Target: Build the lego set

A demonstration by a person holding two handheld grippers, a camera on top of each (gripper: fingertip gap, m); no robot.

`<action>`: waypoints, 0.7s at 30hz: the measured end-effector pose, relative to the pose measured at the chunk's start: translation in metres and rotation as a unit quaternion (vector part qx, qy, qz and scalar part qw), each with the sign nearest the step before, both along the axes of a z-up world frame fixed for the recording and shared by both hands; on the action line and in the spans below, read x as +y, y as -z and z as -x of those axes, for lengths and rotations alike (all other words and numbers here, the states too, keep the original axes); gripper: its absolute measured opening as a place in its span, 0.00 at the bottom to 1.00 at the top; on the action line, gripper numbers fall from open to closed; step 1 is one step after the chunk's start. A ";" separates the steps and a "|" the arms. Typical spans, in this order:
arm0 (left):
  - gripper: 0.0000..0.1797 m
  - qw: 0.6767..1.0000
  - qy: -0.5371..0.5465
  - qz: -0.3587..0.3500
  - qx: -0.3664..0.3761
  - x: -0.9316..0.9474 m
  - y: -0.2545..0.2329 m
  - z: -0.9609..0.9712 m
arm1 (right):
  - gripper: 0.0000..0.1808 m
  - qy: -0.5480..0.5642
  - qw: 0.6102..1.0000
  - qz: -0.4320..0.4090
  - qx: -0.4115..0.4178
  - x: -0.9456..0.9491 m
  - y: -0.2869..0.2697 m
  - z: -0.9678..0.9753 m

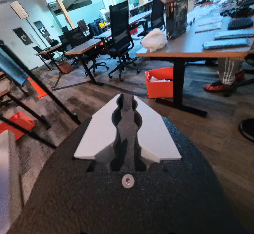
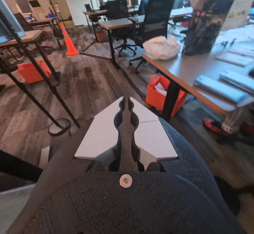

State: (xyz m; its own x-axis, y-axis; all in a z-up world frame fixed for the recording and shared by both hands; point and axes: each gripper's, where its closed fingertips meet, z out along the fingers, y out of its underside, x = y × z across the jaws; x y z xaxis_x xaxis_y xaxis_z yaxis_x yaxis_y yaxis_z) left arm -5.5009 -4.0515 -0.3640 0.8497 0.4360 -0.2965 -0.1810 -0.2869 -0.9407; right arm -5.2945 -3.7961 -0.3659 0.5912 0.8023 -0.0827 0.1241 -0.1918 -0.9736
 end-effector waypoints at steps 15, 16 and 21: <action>0.04 0.983 -0.163 -0.079 -0.021 0.252 -0.007 0.416 | 0.02 -0.111 0.985 -0.134 -0.005 0.313 -0.024 0.404; 0.05 0.986 -0.151 -0.066 -0.027 0.269 -0.009 0.440 | 0.02 -0.129 0.982 -0.139 -0.011 0.332 -0.030 0.442; 0.06 0.989 -0.148 -0.008 0.018 0.318 -0.021 0.548 | 0.04 -0.256 0.951 -0.172 0.010 0.380 -0.063 0.648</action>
State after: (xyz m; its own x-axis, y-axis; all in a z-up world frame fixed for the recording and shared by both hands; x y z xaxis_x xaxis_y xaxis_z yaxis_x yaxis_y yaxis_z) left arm -6.0489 -3.7332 -0.3432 0.6735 0.6685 -0.3156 -0.1248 -0.3180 -0.9398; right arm -5.9426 -3.4157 -0.3034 0.1159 0.9664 0.2295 0.0966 0.2190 -0.9709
